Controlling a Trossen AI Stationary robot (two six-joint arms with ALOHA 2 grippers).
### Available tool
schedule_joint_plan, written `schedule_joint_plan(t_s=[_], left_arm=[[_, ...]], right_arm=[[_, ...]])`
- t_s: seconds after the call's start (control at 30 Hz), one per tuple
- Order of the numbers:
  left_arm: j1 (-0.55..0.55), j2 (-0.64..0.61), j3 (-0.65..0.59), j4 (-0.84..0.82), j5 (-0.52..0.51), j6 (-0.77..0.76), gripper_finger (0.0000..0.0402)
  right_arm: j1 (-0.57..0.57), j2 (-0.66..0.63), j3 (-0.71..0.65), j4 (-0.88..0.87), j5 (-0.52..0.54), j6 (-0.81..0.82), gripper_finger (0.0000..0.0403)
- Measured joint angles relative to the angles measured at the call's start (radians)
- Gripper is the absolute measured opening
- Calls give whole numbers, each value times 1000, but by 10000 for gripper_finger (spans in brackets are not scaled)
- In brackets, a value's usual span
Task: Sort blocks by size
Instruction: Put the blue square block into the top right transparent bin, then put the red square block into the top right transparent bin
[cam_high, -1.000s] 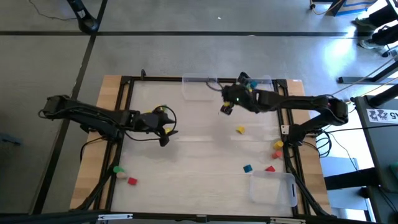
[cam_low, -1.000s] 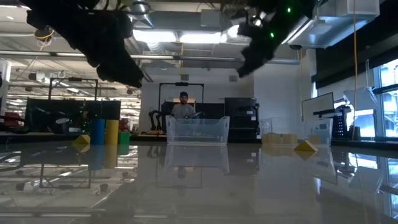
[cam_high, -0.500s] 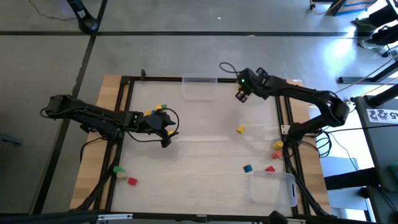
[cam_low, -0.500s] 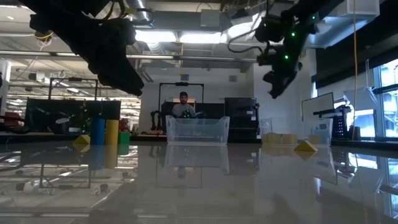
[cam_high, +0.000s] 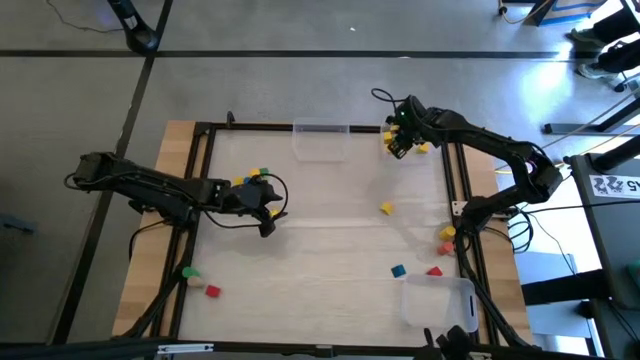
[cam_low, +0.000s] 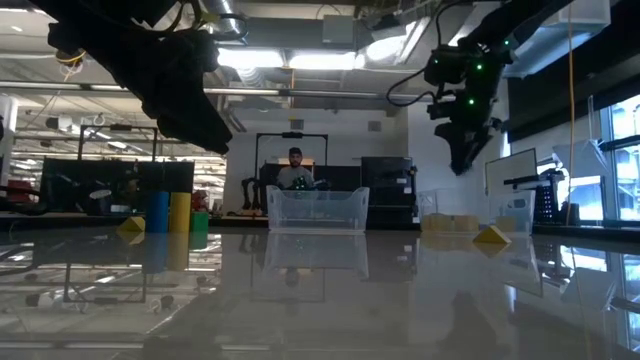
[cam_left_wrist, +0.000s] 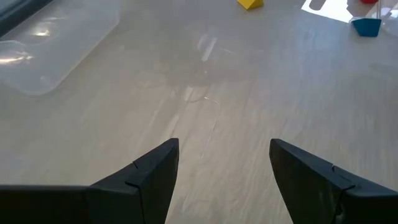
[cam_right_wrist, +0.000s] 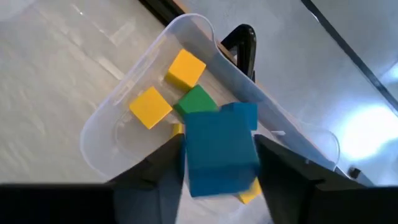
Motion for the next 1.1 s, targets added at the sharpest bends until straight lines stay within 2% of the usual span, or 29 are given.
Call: schedule_joint_plan(t_s=[0.2, 0.3, 0.43, 0.67, 0.87, 1.1], left_arm=[[0, 0, 0, 0, -1, 0, 239], [0, 0, 0, 0, -1, 0, 239], [0, 0, 0, 0, -1, 0, 239], [0, -1, 0, 3, -2, 0, 239], [0, -1, 0, 3, -1, 0, 239], [0, -1, 0, 2, -2, 0, 239]], right_arm=[[7, -2, 0, -16, -12, -2, 254], [46, -23, 0, -61, -25, 24, 264], [161, -90, 0, -168, -35, 115, 265], [393, -201, 0, -406, -164, 438, 266], [599, -214, 0, -604, -261, 754, 266], [829, -214, 0, -652, -340, 1169, 266]])
